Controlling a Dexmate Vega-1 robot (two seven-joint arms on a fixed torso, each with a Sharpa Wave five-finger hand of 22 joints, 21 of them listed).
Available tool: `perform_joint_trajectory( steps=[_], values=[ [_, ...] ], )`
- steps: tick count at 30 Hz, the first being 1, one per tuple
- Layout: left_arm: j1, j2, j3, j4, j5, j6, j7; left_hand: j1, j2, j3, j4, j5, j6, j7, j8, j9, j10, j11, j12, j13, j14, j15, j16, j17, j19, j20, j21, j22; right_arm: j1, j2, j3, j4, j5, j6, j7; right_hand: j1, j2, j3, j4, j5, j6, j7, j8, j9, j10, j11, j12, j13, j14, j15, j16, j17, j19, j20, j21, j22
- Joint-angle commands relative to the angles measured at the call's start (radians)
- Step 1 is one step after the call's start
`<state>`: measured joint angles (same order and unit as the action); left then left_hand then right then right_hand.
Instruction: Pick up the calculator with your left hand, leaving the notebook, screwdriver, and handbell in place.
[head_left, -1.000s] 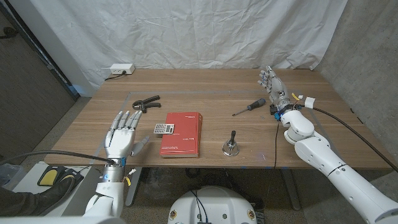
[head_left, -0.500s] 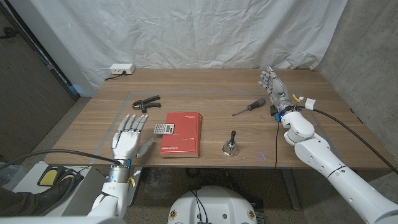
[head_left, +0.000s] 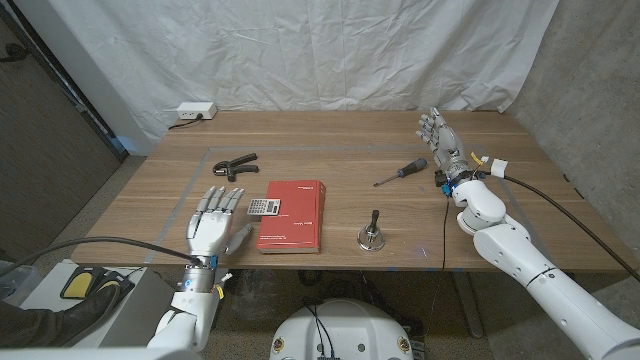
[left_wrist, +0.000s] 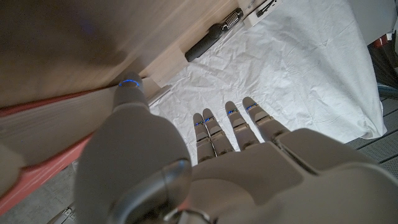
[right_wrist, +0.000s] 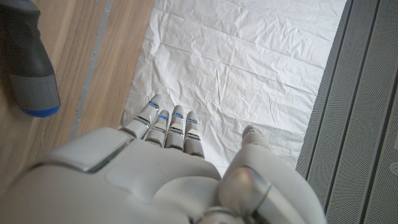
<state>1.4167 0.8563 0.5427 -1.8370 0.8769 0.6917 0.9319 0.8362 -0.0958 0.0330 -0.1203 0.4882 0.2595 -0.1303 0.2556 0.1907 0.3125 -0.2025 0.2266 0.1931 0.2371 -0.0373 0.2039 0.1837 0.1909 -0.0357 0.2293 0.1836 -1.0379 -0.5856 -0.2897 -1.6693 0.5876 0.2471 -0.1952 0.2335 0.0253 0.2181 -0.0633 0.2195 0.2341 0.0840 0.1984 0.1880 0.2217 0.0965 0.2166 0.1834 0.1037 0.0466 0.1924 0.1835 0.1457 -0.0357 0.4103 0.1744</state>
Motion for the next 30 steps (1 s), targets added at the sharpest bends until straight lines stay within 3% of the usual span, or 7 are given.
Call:
perform_joint_trajectory(
  steps=[1, 30],
  values=[
    [-0.052, -0.010, 0.048, 0.042, -0.018, -0.034, 0.044, 0.013, 0.007, 0.000, -0.004, 0.006, 0.021, -0.001, 0.014, 0.002, 0.016, -0.003, 0.004, 0.003, 0.019, -0.143, 0.007, 0.003, 0.015, -0.098, 0.007, 0.003, -0.007, -0.006, 0.003, -0.005, 0.003, -0.002, 0.003, -0.001, 0.010, -0.002, -0.001, -0.003, 0.012, -0.001, 0.002, 0.003, 0.005, 0.001, 0.004, 0.004, 0.010, 0.001, 0.003, 0.003, 0.010, -0.007, -0.004, 0.004],
    [-0.179, -0.042, 0.122, 0.141, -0.037, -0.110, 0.054, 0.049, 0.031, 0.004, -0.005, 0.007, 0.088, -0.011, 0.029, 0.000, 0.080, -0.004, 0.007, 0.002, 0.071, -0.162, 0.012, 0.002, 0.047, -0.104, 0.012, 0.004, -0.046, -0.044, 0.032, -0.063, 0.010, -0.037, -0.017, -0.003, 0.010, -0.005, -0.001, -0.003, 0.013, 0.004, 0.001, 0.003, 0.007, 0.002, 0.004, 0.004, 0.011, 0.002, 0.002, 0.004, 0.014, -0.006, -0.012, 0.004]
  ],
)
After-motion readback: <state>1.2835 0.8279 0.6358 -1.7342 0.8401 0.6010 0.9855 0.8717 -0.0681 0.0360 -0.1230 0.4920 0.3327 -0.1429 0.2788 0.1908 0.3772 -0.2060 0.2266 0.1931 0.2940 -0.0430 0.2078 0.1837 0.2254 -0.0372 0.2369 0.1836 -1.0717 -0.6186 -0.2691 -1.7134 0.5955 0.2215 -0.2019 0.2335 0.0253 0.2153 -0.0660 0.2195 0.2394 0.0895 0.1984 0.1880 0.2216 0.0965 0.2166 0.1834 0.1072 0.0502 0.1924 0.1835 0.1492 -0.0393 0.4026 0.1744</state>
